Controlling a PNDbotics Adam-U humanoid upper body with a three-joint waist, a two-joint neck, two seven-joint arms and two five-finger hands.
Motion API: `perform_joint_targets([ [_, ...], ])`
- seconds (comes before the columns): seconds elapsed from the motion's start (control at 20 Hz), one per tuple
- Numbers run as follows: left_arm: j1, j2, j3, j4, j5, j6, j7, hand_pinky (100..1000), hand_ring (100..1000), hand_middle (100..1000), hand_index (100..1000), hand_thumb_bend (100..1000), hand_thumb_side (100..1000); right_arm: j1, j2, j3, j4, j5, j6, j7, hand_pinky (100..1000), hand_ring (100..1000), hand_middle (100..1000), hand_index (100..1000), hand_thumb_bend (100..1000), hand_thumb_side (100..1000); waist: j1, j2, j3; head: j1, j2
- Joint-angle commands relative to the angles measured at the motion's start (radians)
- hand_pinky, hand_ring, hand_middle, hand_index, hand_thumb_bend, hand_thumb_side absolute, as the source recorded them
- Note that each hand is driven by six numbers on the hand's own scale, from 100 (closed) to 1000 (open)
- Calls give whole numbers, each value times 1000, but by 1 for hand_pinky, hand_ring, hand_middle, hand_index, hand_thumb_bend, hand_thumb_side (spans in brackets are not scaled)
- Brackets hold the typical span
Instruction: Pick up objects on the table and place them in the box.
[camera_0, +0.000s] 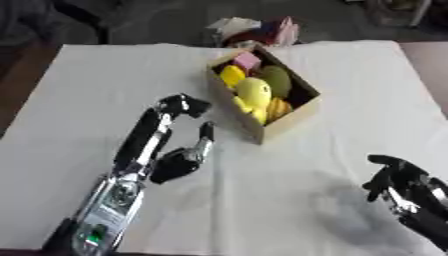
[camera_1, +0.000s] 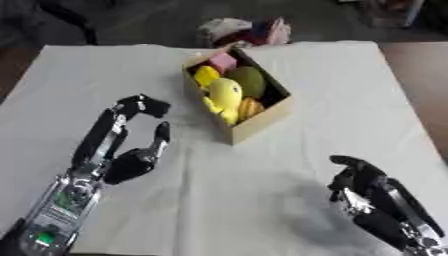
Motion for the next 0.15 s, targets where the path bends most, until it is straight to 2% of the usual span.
perform_joint_targets([
  [0.05, -1, -7, 19, -15, 63, 9, -29, 745, 640, 619, 762, 100, 630, -4, -13, -3, -17, -2, -1, -2, 701, 464, 480, 840, 100, 414, -1, -13, -1, 11, 11],
  [0.15, -1, -1, 21, -13, 102, 11, -46, 746, 642, 622, 762, 100, 636, -5, -14, -2, -17, -2, -1, -2, 701, 464, 480, 840, 100, 414, -1, -13, -1, 10, 14],
])
